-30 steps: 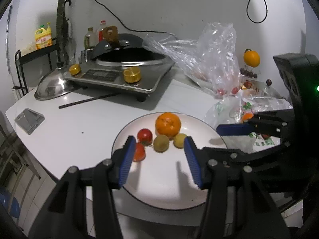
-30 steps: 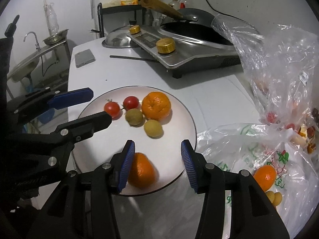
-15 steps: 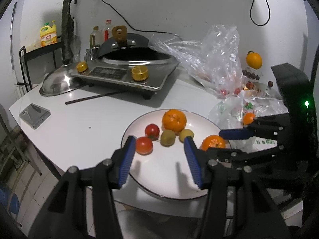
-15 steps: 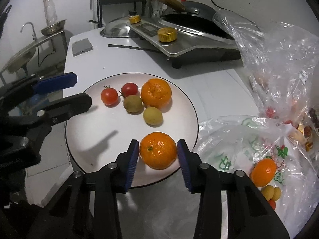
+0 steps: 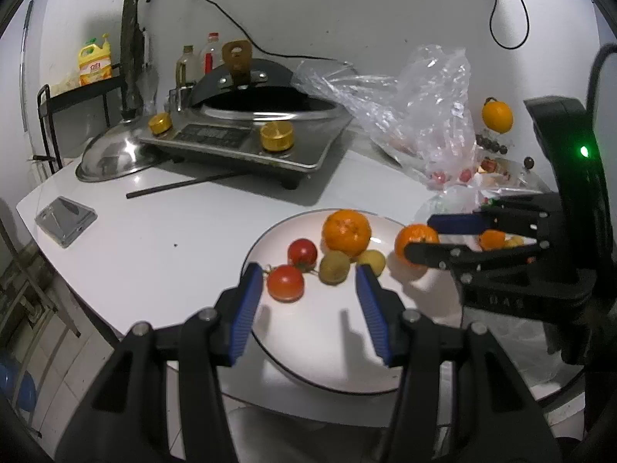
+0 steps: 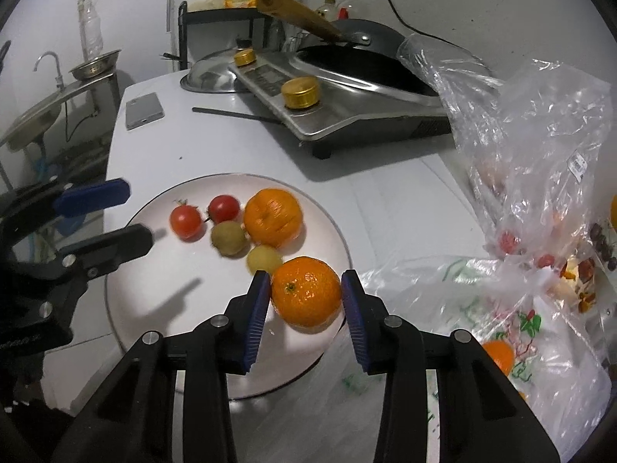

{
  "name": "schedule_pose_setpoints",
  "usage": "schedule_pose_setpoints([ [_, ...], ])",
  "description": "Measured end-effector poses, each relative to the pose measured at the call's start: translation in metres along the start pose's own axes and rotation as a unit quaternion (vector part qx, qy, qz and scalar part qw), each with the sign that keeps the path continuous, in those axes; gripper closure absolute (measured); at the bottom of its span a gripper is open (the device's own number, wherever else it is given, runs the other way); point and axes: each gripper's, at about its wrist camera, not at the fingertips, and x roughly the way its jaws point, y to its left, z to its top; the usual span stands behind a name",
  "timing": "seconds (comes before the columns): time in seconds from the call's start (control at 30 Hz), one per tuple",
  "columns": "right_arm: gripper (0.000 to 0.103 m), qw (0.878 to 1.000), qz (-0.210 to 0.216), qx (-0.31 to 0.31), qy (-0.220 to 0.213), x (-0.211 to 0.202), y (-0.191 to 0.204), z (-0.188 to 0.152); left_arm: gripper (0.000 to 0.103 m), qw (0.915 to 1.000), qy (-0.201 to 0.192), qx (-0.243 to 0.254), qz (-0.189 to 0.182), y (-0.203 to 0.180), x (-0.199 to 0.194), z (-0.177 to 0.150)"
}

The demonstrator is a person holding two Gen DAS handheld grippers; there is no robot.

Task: Organize fruits
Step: 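Lower the mandarin onto the white plate and open the right gripper, then move both open grippers back over the plastic fruit bag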

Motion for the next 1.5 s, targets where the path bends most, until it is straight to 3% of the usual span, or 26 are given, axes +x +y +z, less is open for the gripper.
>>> schedule_pose_setpoints([
  [0.8,0.062,0.999,0.03,0.024,0.004,0.024,-0.006,0.007,0.051,1.0,0.006,0.002,0.001,0.003,0.008,-0.001],
  [1.5,0.061,0.999,0.018,0.028,-0.013,-0.006,-0.005,0.004,0.051,0.9998,-0.011,0.015,-0.003,-0.014,-0.017,0.002],
])
